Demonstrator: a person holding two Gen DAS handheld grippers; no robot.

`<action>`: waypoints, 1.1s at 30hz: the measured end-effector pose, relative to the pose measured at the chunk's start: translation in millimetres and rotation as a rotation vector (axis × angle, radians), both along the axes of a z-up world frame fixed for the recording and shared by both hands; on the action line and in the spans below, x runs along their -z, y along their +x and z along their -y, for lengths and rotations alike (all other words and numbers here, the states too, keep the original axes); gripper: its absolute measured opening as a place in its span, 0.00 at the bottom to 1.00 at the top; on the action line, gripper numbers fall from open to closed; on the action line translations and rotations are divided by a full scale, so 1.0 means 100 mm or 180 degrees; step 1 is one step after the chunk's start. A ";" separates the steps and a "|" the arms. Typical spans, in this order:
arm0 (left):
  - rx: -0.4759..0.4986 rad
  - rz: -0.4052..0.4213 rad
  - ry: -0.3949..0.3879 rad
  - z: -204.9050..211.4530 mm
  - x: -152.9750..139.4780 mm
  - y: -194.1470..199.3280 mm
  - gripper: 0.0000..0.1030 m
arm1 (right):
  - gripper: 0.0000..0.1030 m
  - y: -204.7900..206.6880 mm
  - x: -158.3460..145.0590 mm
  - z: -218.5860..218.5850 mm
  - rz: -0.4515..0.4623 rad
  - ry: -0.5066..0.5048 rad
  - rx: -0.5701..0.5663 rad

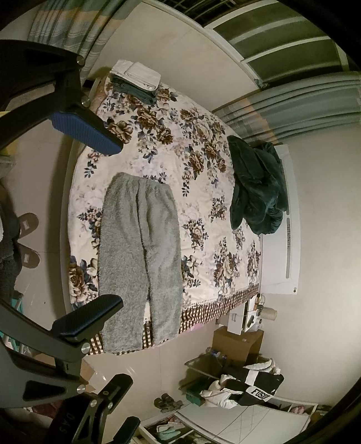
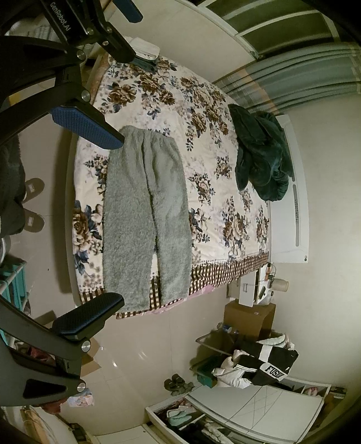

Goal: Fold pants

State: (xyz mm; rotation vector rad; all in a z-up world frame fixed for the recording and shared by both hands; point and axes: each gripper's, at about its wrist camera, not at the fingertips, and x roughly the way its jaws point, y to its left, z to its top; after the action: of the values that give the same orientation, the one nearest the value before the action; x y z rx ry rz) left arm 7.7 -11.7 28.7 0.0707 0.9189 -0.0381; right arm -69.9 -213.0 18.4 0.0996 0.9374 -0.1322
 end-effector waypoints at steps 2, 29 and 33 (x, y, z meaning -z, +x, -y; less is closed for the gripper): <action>-0.0007 0.0008 -0.0002 0.01 -0.02 0.00 1.00 | 1.00 -0.01 0.01 -0.01 0.0006 0.0001 0.0002; -0.0008 0.0033 0.0006 0.03 -0.21 0.07 1.00 | 1.00 0.01 -0.29 -0.21 -0.0003 0.0031 -0.0051; -0.0046 0.0049 0.0011 0.02 -0.25 0.11 1.00 | 1.00 0.05 -0.10 -0.05 -0.0025 0.0057 -0.0059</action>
State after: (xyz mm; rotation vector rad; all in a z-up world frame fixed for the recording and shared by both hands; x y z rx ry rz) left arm 18.5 -13.7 53.9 0.0673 0.9040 -0.0225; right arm -64.6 -207.7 28.4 0.1071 0.9472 -0.1070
